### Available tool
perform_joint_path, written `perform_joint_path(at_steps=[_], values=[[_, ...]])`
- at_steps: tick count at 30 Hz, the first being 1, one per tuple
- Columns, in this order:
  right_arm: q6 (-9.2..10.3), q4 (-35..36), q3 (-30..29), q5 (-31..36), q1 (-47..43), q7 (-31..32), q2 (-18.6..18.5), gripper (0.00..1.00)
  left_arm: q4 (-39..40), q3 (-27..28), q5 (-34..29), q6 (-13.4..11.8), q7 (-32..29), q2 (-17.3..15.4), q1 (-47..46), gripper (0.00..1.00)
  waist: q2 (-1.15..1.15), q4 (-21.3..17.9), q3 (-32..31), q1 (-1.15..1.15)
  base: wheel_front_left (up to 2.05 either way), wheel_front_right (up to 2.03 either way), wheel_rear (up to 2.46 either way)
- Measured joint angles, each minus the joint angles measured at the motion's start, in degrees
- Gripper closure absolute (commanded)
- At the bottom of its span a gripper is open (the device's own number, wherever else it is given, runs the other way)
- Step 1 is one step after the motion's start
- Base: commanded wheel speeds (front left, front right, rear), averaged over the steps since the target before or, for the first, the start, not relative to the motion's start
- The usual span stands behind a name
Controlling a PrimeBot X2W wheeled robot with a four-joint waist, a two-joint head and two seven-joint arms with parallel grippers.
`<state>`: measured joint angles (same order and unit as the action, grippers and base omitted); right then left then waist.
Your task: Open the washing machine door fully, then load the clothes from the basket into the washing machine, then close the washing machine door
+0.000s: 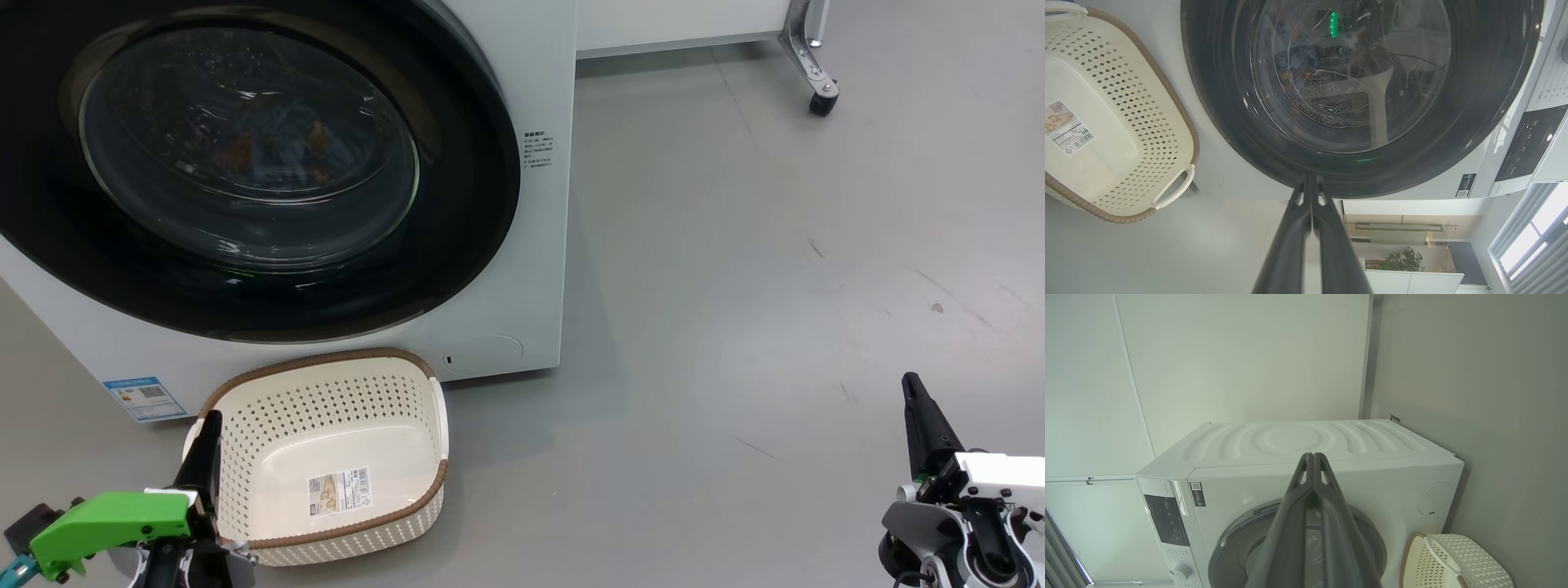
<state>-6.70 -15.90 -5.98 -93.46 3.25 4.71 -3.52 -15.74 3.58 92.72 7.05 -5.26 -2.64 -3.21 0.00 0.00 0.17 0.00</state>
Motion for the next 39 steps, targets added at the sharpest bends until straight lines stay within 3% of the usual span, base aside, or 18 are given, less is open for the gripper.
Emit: perform_joint_path(at_steps=[39], values=[[0.0,0.0,-0.2,0.0,0.0,0.2,0.0,1.0,0.0,0.1,0.0,0.0,-0.3,0.0,0.0,1.0,0.0,0.0,0.0,0.0,0.0,0.0,0.0]])
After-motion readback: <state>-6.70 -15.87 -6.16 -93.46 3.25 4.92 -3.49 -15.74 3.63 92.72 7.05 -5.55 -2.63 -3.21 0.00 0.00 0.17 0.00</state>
